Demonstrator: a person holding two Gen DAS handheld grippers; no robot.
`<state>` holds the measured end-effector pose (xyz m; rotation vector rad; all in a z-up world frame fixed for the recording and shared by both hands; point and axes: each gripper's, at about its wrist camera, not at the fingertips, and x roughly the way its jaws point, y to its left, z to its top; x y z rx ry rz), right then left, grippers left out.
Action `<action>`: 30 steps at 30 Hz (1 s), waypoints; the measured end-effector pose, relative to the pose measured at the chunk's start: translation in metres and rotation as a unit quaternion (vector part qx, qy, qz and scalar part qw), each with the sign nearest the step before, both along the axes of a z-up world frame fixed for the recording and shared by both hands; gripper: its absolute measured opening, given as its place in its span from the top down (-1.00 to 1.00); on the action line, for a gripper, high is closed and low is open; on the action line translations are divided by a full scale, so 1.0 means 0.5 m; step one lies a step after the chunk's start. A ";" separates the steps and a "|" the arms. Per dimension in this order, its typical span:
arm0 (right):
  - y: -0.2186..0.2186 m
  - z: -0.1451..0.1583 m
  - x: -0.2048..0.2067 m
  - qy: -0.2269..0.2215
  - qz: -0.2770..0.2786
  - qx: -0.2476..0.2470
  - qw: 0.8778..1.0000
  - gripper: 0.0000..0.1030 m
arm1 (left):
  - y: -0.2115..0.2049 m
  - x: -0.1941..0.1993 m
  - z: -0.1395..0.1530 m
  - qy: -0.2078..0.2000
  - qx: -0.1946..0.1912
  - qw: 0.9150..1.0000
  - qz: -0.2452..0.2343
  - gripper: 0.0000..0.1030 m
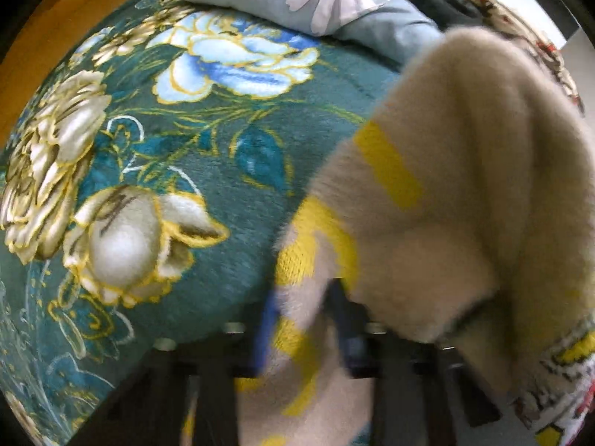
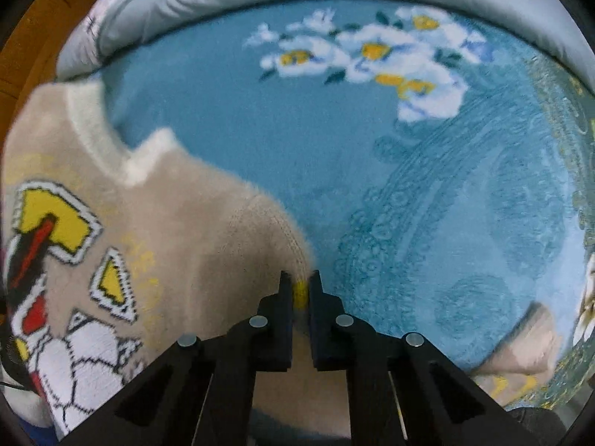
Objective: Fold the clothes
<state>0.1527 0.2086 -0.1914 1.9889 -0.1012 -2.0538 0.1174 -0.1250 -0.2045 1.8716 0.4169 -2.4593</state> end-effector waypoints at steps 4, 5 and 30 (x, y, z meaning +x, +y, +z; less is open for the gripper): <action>0.068 0.075 -0.002 0.057 -0.023 0.004 0.998 0.88 | 0.019 0.026 0.060 0.044 -0.021 0.999 -0.002 0.72; 0.090 0.098 -0.005 0.076 -0.028 0.011 0.997 0.88 | 0.021 0.030 0.081 0.059 -0.029 0.998 -0.003 0.72; 0.197 0.189 -0.297 0.174 -0.119 0.082 0.974 0.88 | 0.018 -0.262 0.142 0.073 -0.124 0.990 0.002 0.73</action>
